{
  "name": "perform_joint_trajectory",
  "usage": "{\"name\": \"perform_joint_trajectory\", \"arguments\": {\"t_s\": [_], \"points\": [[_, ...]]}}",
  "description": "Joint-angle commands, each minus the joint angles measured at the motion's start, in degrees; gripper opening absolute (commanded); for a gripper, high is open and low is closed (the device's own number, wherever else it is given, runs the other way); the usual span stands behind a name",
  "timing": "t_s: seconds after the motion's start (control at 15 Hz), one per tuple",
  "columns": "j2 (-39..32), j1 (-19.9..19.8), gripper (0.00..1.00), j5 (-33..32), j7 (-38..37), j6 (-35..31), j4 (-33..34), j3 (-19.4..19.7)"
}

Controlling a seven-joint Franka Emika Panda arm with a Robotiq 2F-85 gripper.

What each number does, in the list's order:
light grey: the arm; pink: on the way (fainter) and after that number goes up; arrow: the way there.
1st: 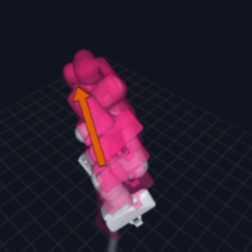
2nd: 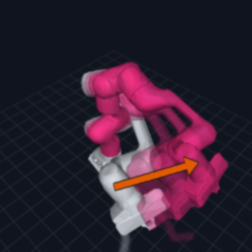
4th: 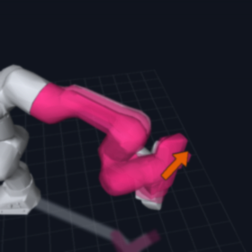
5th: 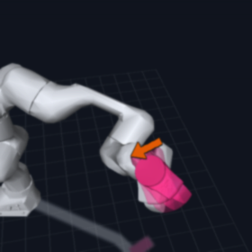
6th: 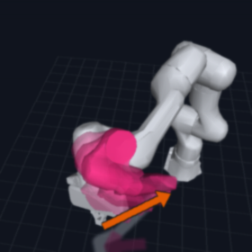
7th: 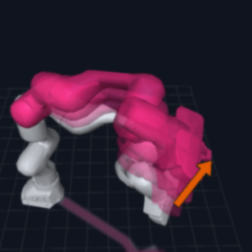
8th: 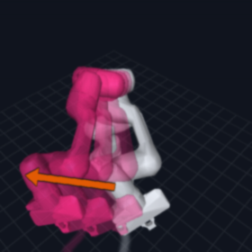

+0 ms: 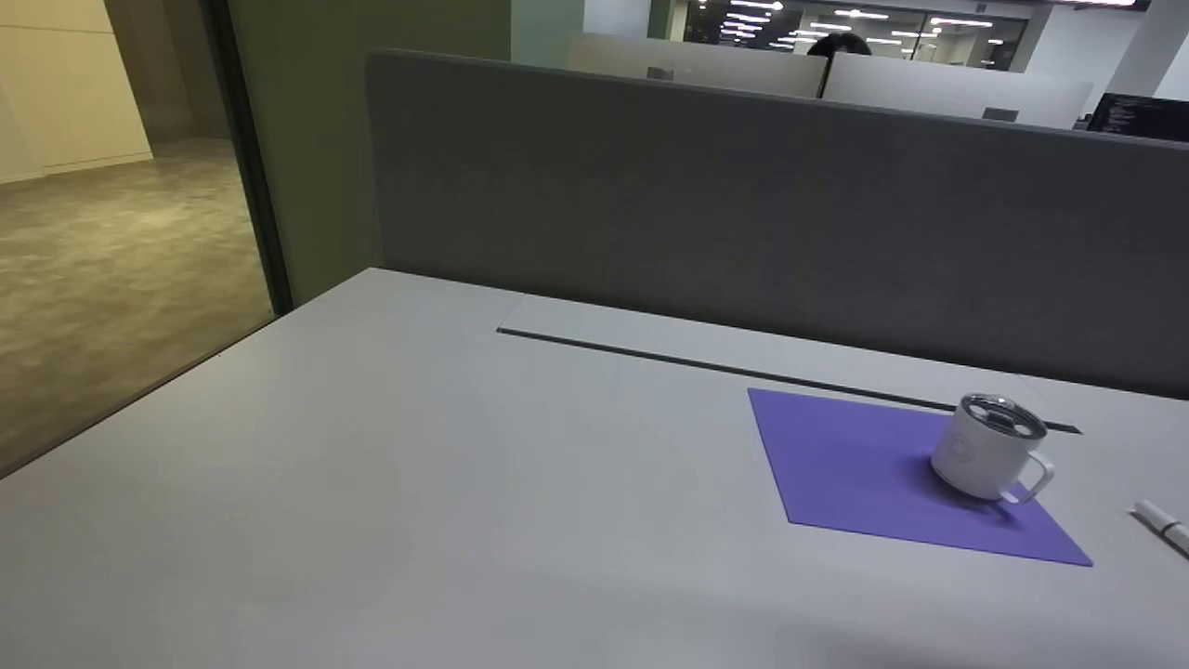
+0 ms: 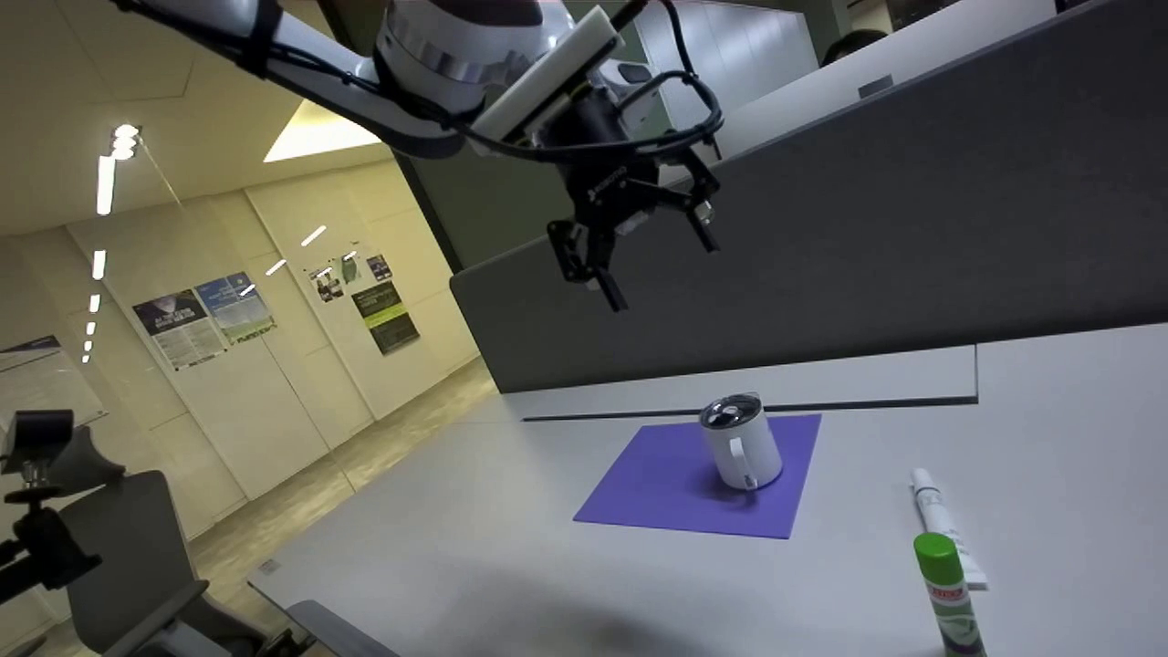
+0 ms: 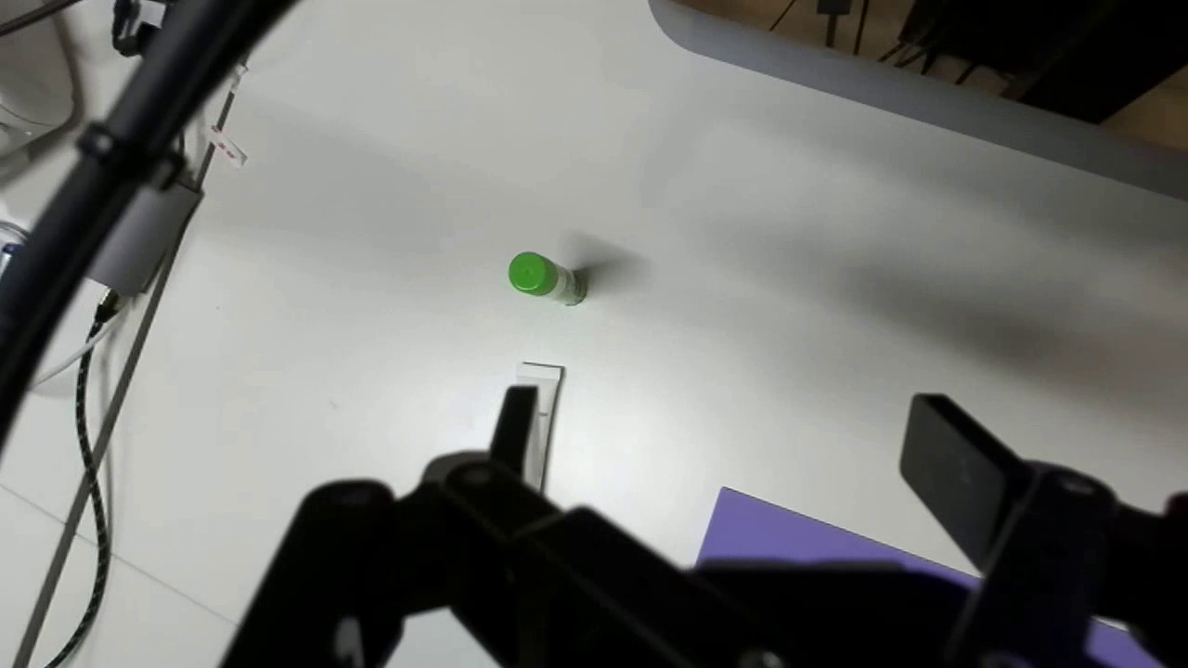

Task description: Open the flask

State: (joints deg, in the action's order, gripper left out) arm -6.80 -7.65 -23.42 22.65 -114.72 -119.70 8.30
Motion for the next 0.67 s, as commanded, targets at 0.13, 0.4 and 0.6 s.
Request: {"name": "perform_joint_trajectory", "arguments": {"t_s": [0.13,0.4,0.6], "points": [[-0.6,-0.3,1.00,-0.2,0.1,0.8,1.0,-0.4],[-0.3,-0.3,1.00,-0.2,0.3,1.1,1.1,-0.4],[-0.3,-0.3,1.00,-0.2,0.4,1.1,1.1,-0.4]]}}
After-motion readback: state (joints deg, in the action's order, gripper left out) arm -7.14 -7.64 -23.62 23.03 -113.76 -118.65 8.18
